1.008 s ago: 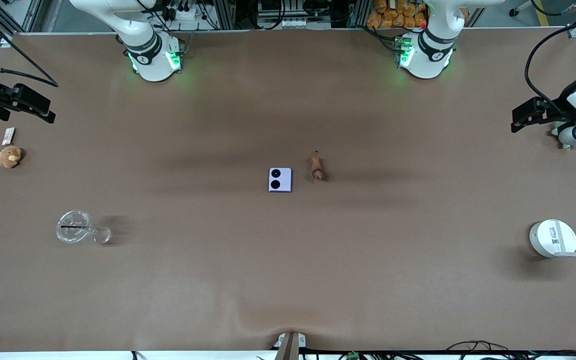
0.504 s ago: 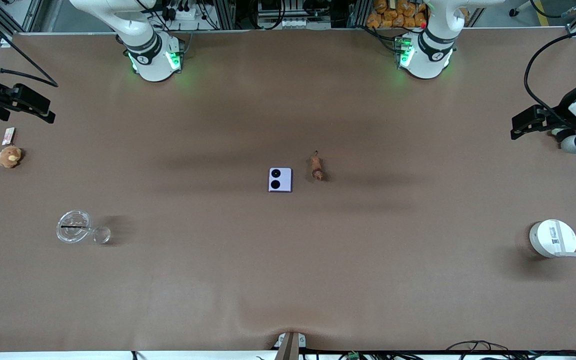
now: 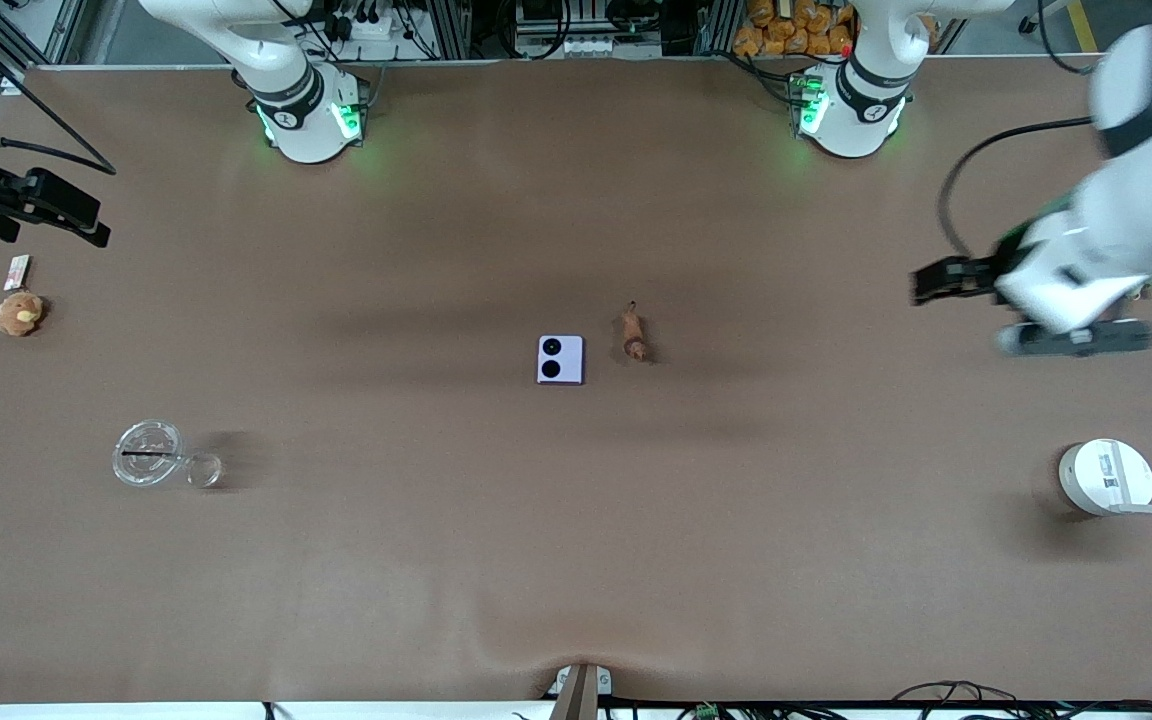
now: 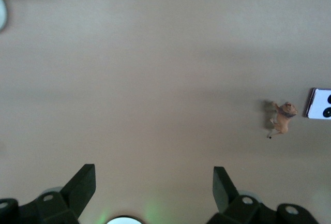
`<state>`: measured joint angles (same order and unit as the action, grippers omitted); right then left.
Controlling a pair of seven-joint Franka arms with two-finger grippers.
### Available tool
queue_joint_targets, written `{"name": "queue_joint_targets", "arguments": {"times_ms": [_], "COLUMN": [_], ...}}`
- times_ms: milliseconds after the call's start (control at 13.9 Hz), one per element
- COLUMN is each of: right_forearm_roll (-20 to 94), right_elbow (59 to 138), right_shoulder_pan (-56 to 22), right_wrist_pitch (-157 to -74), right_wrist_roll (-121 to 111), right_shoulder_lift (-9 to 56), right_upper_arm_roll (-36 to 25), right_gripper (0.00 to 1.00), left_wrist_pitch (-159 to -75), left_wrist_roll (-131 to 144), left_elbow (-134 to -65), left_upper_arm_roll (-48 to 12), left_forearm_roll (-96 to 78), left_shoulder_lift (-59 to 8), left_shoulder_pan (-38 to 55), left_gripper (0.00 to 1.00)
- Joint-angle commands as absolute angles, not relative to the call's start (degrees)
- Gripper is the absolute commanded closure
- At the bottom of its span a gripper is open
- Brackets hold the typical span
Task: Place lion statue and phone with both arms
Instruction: 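Reach the left gripper toward the brown lion figurine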
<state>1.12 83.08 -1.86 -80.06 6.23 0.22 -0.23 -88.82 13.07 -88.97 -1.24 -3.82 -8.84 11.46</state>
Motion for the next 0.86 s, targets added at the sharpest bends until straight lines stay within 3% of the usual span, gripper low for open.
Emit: {"name": "queue_joint_targets", "arguments": {"times_ms": [0,432,792], "right_forearm_roll": [1.23,1.23,1.14], "right_elbow": [81.74,81.74,81.65], "right_shoulder_pan": [-1.49,-1.58,-1.93], "right_wrist_pitch": [-79.28,-79.28,-79.19], "right_wrist_roll": [5.71,5.71,5.71], "right_shoulder_lift": [0.79,0.97,1.67], "right_upper_arm_roll": [-0.09,-0.09,-0.09], "right_gripper": [0.00,0.00,0.00], "left_wrist_pitch": [-88.94,-96.14,-108.00], "left_wrist_roll": [17.91,38.64,52.20], "left_elbow": [-87.10,-87.54,-87.63], "left_upper_arm_roll": [-0.97,-1.05,-1.05], "left_forearm_roll": [-1.41,3.06,2.72], "left_shoulder_lift": [-12.38,-22.83,-31.97], "left_shoulder_pan": [17.72,33.37,40.94], "left_gripper": [0.00,0.00,0.00]}}
